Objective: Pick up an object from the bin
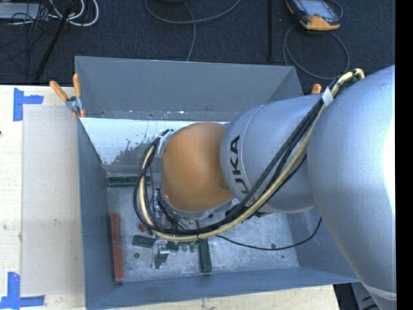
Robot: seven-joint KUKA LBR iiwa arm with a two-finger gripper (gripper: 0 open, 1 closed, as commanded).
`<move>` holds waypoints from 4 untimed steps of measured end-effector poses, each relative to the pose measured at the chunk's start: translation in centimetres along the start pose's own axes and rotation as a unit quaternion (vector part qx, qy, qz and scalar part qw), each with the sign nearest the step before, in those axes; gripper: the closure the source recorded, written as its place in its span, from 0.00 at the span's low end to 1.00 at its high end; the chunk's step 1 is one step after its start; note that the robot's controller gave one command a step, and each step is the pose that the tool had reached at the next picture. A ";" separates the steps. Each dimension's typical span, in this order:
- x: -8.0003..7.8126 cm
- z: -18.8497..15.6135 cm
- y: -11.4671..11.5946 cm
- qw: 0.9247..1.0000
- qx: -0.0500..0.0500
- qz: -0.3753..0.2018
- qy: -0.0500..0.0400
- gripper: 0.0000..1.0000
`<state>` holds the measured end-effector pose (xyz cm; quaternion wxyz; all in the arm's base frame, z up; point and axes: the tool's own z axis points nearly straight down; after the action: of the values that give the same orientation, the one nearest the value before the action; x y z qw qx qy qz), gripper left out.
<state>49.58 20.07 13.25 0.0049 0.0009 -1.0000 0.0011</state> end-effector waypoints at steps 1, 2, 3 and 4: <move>-0.2 -0.4 -0.1 1.000 -0.001 0.002 -0.004 1.00; -0.2 -0.4 -0.1 1.000 -0.001 0.003 -0.003 0.00; -0.2 -0.4 -0.1 1.000 -0.001 0.004 -0.003 1.00; -0.2 -0.4 -0.1 1.000 -0.001 0.004 -0.003 0.00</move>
Offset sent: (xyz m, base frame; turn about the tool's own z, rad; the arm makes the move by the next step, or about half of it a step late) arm 0.0000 0.0000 0.0000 0.0000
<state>49.81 19.96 13.65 0.0015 -0.0030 -1.0000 0.0000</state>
